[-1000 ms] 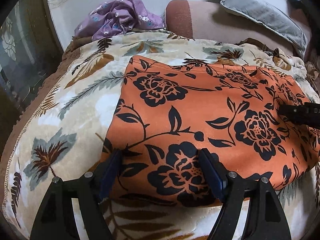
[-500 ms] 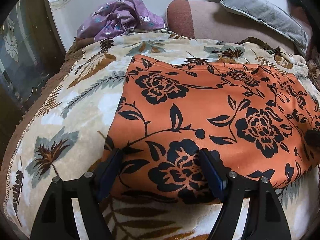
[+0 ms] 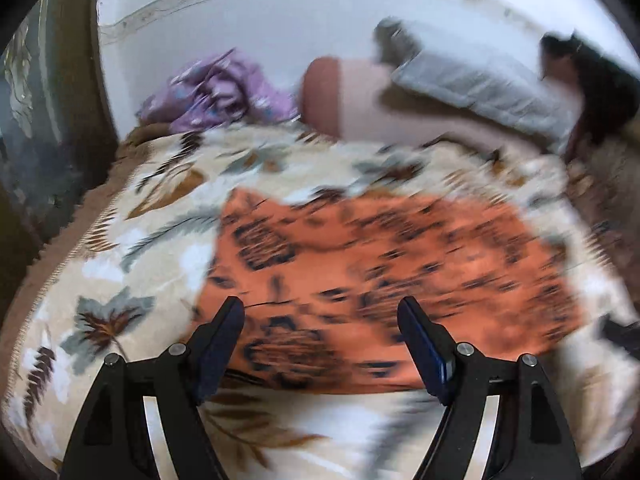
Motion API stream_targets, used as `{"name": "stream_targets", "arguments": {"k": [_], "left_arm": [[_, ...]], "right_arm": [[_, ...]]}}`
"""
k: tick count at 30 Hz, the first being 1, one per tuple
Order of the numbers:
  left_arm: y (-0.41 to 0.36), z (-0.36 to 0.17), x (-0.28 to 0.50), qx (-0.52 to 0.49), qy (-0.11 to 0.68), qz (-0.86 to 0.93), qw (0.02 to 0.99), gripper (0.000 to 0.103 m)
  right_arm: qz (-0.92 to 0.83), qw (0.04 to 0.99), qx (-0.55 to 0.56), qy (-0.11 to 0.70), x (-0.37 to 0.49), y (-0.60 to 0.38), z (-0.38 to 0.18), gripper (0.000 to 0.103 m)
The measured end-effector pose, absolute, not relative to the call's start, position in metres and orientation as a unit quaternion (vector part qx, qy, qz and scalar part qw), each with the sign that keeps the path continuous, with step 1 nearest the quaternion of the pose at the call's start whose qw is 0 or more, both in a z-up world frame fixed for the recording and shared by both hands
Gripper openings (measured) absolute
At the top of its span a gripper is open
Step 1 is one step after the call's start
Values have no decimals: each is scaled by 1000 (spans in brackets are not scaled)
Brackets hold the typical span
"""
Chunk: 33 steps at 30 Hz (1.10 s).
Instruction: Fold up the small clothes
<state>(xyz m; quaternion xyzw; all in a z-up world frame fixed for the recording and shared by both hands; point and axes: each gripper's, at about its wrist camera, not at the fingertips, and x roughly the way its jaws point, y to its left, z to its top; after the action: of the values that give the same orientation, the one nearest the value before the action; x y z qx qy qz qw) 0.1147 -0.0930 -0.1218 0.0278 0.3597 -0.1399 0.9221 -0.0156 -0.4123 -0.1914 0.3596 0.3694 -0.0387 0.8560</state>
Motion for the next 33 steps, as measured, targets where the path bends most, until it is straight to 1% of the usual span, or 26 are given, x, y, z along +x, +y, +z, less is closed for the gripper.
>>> {"name": "stream_targets", "arguments": {"k": [3,5,6,8,11,14,17,20,25,27,29,32,33], "left_arm": [[-110,-73,82,4,326,-180,928,79],[-120,-42,60,-2,289,-201,936,89],[-122,-29,51,-8,274,-203,940,97],[-119,-23,50,-21,267,-194,944,98],[-111,-46,71,-16,296,-147,944,98],[-95,-101,111,-10,375,-98,922,98],[-82,-143,132,16,411,-60,910,98],[-67,-175,152,49,419,-30,906,98],[-45,-201,170,53,425,-1,904,98],[-46,-221,182,76,458,3,886,98],[-46,-234,186,80,469,2,880,98],[-43,-230,182,70,463,-3,883,98],[-43,-228,180,72,460,-5,885,98]], "right_arm": [[-45,857,388,335,-28,-429,-184,53],[-41,859,396,322,-30,-432,-180,57],[-38,860,395,322,-28,-431,-179,57],[-35,861,394,321,-23,-428,-178,57],[-18,848,420,323,-12,-426,-183,57],[-16,848,418,324,-5,-423,-186,57],[-13,848,414,331,5,-420,-190,57],[-19,843,412,345,18,-420,-199,57],[-23,832,423,358,40,-418,-215,57],[-25,832,419,364,49,-412,-219,57],[-31,829,411,377,59,-405,-224,57],[-55,815,381,432,74,-396,-244,57],[-56,820,377,428,73,-394,-243,57]]}}
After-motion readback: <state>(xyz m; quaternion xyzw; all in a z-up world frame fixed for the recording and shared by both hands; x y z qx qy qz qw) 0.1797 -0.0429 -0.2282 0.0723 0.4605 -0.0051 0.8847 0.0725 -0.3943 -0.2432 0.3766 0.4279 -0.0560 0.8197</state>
